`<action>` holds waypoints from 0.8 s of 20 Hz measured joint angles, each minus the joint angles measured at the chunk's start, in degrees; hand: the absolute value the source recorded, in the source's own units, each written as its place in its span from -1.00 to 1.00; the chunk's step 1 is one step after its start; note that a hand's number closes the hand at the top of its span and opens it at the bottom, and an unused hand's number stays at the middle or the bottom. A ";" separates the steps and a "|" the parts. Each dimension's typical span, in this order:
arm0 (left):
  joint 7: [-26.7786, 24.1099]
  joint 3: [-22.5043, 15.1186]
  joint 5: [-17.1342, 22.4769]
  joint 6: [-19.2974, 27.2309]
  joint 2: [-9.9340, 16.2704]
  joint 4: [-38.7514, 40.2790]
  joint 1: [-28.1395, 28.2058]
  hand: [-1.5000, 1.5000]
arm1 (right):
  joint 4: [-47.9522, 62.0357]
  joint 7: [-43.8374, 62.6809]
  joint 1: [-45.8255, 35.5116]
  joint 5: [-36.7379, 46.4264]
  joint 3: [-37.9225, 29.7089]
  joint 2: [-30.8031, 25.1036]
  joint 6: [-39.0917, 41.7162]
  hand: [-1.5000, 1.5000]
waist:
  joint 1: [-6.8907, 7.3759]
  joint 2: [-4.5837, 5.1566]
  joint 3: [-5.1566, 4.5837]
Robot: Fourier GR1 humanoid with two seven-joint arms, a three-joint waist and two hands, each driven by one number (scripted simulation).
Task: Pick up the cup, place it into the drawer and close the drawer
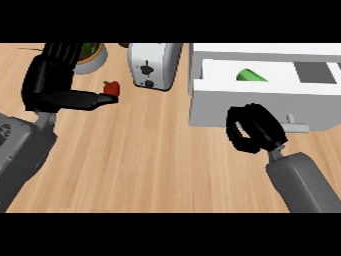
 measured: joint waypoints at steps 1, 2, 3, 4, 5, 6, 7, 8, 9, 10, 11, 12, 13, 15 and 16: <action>-0.28 0.19 -0.09 -0.42 0.05 -0.17 0.88 -1.00 | 3.80 -0.28 -2.58 0.33 -0.75 0.71 -0.80 1.00 | 0.10 0.09 0.01; -0.45 0.72 -0.12 -1.06 0.58 -0.64 1.85 -1.00 | 7.51 -1.04 -4.38 0.88 -1.07 1.65 -2.19 1.00 | 0.08 0.12 0.00; -0.67 1.61 0.12 -2.05 1.15 -0.56 2.27 -1.00 | 11.10 -2.20 -6.65 0.87 -1.98 1.85 -2.97 1.00 | 0.09 0.19 0.01; -0.82 2.18 0.04 -2.74 1.30 -0.82 3.19 -1.00 | 14.19 -3.28 -8.33 1.16 -2.50 2.47 -4.20 1.00 | -0.07 0.07 -0.05; -1.06 2.28 -0.04 -3.16 1.43 -1.84 4.62 -1.00 | 17.32 -4.84 -10.19 1.00 -3.35 2.51 -4.99 1.00 | 0.11 0.01 -0.08; -1.12 2.68 0.04 -3.72 1.73 -2.27 5.34 -1.00 | 20.70 -5.95 -12.41 0.86 -4.32 2.60 -5.64 1.00 | 0.26 0.03 -0.10; -1.01 3.13 0.13 -4.30 2.04 -2.34 5.63 -1.00 | 23.77 -7.35 -14.41 0.45 -5.38 2.26 -5.83 1.00 | 0.39 0.07 -0.10; -1.24 3.44 0.00 -4.68 2.31 -2.90 6.67 -1.00 | 26.72 -8.08 -16.13 0.38 -6.13 2.53 -6.39 1.00 | 0.47 0.04 -0.12; -1.15 4.07 0.25 -5.49 2.74 -2.89 6.96 -1.00 | 29.65 -9.01 -18.07 0.30 -6.91 2.46 -6.77 1.00 | 0.57 0.09 -0.12; -0.59 4.58 0.52 -5.69 3.29 -3.77 7.41 -1.00 | 32.29 -9.92 -19.88 -0.05 -7.83 2.03 -6.53 1.00 | 0.81 0.14 -0.10; -0.80 4.90 0.49 -6.16 3.48 -3.96 7.84 -1.00 | 34.94 -10.77 -21.47 -0.31 -8.68 1.87 -6.76 1.00 | 1.00 0.22 -0.09; -0.78 5.17 0.50 -6.47 3.51 -3.88 7.83 -1.00 | 37.40 -11.66 -23.10 -0.51 -9.40 1.52 -6.74 1.00 | 1.20 0.36 -0.07; -1.02 5.20 0.43 -6.76 3.34 -4.15 8.37 -1.00 | 39.44 -12.71 -24.18 -0.76 -9.96 1.34 -6.62 1.00 | 1.33 0.32 -0.08; -1.30 5.07 0.16 -7.44 2.91 -3.77 8.45 -1.00 | 42.59 -13.95 -26.00 -1.11 -10.87 1.26 -6.57 1.00 | 1.44 0.32 -0.15; -1.65 5.23 0.12 -7.87 2.70 -3.19 8.49 -1.00 | 43.84 -14.76 -26.55 -1.06 -11.09 1.22 -6.87 1.00 | 1.46 0.28 -0.23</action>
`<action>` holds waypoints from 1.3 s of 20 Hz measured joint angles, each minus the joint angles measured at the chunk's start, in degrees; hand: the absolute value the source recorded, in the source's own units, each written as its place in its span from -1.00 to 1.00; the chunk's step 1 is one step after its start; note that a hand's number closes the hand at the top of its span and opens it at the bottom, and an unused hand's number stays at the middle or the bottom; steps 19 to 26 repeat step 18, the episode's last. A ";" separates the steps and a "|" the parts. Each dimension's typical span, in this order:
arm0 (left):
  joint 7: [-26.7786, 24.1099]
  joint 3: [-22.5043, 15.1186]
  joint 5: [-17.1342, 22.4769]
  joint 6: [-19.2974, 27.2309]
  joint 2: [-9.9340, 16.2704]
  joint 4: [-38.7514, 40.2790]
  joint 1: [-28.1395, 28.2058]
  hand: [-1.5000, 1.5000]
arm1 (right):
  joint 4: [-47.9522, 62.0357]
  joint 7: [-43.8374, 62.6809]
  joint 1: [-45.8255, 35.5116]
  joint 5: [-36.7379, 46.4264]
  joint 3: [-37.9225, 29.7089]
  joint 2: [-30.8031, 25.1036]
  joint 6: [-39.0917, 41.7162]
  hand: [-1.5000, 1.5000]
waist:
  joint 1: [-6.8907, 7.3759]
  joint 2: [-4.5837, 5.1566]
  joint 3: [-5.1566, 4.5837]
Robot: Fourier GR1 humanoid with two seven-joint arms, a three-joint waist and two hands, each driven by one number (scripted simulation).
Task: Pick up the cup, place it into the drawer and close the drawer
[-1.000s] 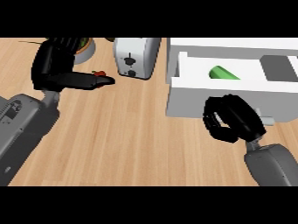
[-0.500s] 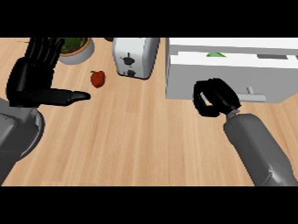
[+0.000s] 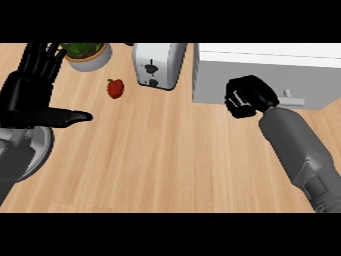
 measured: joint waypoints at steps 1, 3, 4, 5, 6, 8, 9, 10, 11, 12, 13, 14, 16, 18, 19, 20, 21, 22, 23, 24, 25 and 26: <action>-0.14 0.11 0.10 -0.67 0.12 -0.14 0.41 -1.00 | 1.17 -0.61 -0.54 -0.17 -0.35 -0.09 0.19 1.00 | 0.09 -0.11 -0.05; -0.31 0.00 -0.01 -1.11 -0.16 -0.52 0.78 -1.00 | 3.06 -1.89 -1.44 -0.49 -0.87 -0.42 1.18 1.00 | 0.31 -0.27 -0.10; -0.57 -0.10 0.00 -1.52 -0.35 -0.56 1.02 -1.00 | 3.52 -2.89 -1.56 -0.66 -1.05 -0.80 1.71 1.00 | 0.57 -0.26 -0.16; -0.19 0.07 0.40 -2.05 -0.18 -0.82 0.97 -1.00 | 4.06 -3.38 -1.77 -0.96 -1.38 -0.90 2.11 1.00 | 0.68 -0.32 -0.20; -0.11 0.08 0.40 -2.24 -0.22 -0.71 0.86 -1.00 | 4.37 -4.44 -1.79 -1.14 -1.57 -1.11 2.33 1.00 | 0.80 -0.31 -0.24; -0.11 -0.13 0.41 -2.62 -0.55 -0.81 0.97 -1.00 | 5.06 -5.61 -2.05 -1.48 -1.92 -1.49 3.28 1.00 | 1.02 -0.32 -0.29; -0.16 -0.14 0.40 -2.79 -0.66 -0.80 0.88 -1.00 | 5.23 -6.48 -2.10 -1.70 -2.07 -1.79 4.02 1.00 | 1.17 -0.28 -0.30; -0.33 -0.23 0.33 -3.01 -0.77 -0.79 1.04 -1.00 | 5.34 -7.21 -2.03 -1.99 -2.33 -1.94 4.34 1.00 | 1.29 -0.27 -0.33; -0.22 -0.36 0.36 -3.24 -0.91 -0.69 1.02 -1.00 | 5.47 -7.80 -2.11 -2.31 -2.62 -2.02 4.81 1.00 | 1.30 -0.23 -0.32; -0.36 -0.47 0.29 -3.36 -1.13 -0.65 1.04 -1.00 | 5.51 -8.58 -2.07 -2.64 -2.91 -2.16 5.17 1.00 | 1.37 -0.17 -0.31; -0.59 -0.61 0.18 -3.53 -1.29 -0.73 1.14 -1.00 | 5.56 -9.11 -2.02 -3.01 -3.25 -2.30 5.57 1.00 | 1.50 -0.14 -0.31; -0.87 -0.77 0.07 -3.79 -1.52 -0.51 1.32 -1.00 | 5.53 -9.82 -1.93 -3.25 -3.47 -2.37 5.66 1.00 | 1.53 -0.08 -0.34; -0.68 -0.88 0.12 -4.19 -1.59 -0.42 1.20 -1.00 | 5.63 -10.74 -1.89 -3.82 -3.99 -2.58 6.43 1.00 | 1.68 -0.04 -0.32; -1.08 -1.05 -0.03 -4.45 -1.96 -0.11 1.56 -1.00 | 5.65 -11.69 -1.84 -4.28 -4.40 -2.78 7.08 1.00 | 1.77 0.03 -0.29; -1.08 -1.05 -0.03 -4.45 -1.96 -0.11 1.56 -1.00 | 5.65 -11.69 -1.84 -4.28 -4.40 -2.78 7.08 1.00 | 1.77 0.03 -0.29; -1.08 -1.05 -0.03 -4.45 -1.96 -0.11 1.56 -1.00 | 5.65 -11.69 -1.84 -4.28 -4.40 -2.78 7.08 1.00 | 1.77 0.03 -0.29; -1.08 -1.05 -0.03 -4.45 -1.96 -0.11 1.56 -1.00 | 5.65 -11.69 -1.84 -4.28 -4.40 -2.78 7.08 1.00 | 1.77 0.03 -0.29; -1.08 -1.05 -0.03 -4.45 -1.96 -0.11 1.56 -1.00 | 5.65 -11.69 -1.84 -4.28 -4.40 -2.78 7.08 1.00 | 1.77 0.03 -0.29; -1.08 -1.05 -0.03 -4.45 -1.96 -0.11 1.56 -1.00 | 5.65 -11.69 -1.84 -4.28 -4.40 -2.78 7.08 1.00 | 1.77 0.03 -0.29; -1.08 -1.05 -0.03 -4.45 -1.96 -0.11 1.56 -1.00 | 5.65 -11.69 -1.84 -4.28 -4.40 -2.78 7.08 1.00 | 1.77 0.03 -0.29; -1.08 -1.05 -0.03 -4.45 -1.96 -0.11 1.56 -1.00 | 5.65 -11.69 -1.84 -4.28 -4.40 -2.78 7.08 1.00 | 1.77 0.03 -0.29; -1.08 -1.05 -0.03 -4.45 -1.96 -0.11 1.56 -1.00 | 5.65 -11.69 -1.84 -4.28 -4.40 -2.78 7.08 1.00 | 1.77 0.03 -0.29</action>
